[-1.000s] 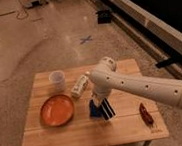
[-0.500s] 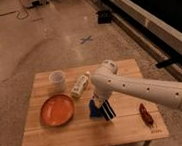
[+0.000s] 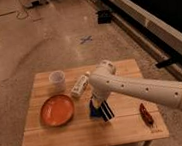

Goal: Place the eraser on the white sponge

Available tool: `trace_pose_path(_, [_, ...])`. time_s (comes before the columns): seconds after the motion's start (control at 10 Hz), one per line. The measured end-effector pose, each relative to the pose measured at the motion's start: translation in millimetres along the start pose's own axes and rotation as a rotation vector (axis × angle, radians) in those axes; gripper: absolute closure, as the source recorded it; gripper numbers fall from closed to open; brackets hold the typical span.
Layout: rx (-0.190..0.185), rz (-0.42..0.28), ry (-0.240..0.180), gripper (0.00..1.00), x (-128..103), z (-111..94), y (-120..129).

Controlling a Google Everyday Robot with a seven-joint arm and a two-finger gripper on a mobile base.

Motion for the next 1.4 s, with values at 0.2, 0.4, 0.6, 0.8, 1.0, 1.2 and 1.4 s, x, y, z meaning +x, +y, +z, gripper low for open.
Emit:
trace_pose_path(0.2, [0.006, 0.001, 0.002, 0.81, 2, 1, -3])
trace_pose_path(0.4, [0.034, -0.041, 0.002, 0.99, 6, 8, -5])
trace_pose_path(0.6, [0.063, -0.108, -0.003, 1.0, 25, 20, -23])
trace_pose_path(0.8, [0.08, -0.165, -0.006, 1.0, 38, 27, -35])
trace_pose_path(1.0, [0.072, -0.213, -0.012, 1.0, 45, 31, -39])
trace_pose_path(1.2, [0.043, -0.249, -0.005, 0.98, 51, 26, -41])
trace_pose_path(1.4, [0.003, -0.276, 0.004, 0.79, 55, 15, -39])
